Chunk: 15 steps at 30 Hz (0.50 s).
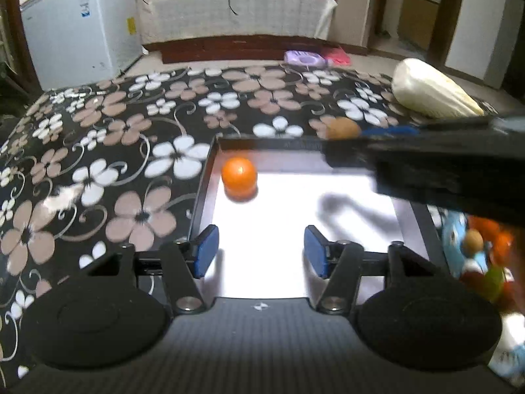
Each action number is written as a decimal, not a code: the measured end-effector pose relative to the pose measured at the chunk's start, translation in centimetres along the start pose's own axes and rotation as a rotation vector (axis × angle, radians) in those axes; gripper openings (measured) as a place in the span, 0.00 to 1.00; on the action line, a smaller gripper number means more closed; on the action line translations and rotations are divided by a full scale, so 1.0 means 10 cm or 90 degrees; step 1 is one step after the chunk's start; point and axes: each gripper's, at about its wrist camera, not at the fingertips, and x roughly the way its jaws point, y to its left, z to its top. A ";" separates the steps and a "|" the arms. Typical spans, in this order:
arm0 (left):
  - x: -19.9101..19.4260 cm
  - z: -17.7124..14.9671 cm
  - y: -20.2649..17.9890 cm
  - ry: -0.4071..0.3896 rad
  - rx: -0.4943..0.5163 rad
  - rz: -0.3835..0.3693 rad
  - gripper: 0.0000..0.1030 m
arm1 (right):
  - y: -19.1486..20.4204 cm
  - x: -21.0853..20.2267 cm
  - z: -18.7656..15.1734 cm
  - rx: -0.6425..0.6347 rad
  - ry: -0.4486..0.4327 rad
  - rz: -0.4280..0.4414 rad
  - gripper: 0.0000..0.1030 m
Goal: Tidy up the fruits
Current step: 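Move the right tool to the tray and grasp the brown kiwi, then grasp the small orange tomato with the left tool while the right tool holds the kiwi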
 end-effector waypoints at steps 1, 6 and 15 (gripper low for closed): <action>0.03 0.04 -0.01 -0.006 -0.003 0.008 0.70 | -0.03 -0.03 0.01 0.006 -0.002 0.001 0.26; 0.17 0.18 0.06 -0.016 -0.032 -0.004 0.70 | -0.16 -0.16 -0.03 0.010 -0.003 -0.002 0.26; 0.33 0.25 0.00 -0.039 0.010 -0.038 0.69 | -0.33 -0.32 -0.09 0.022 -0.009 -0.004 0.26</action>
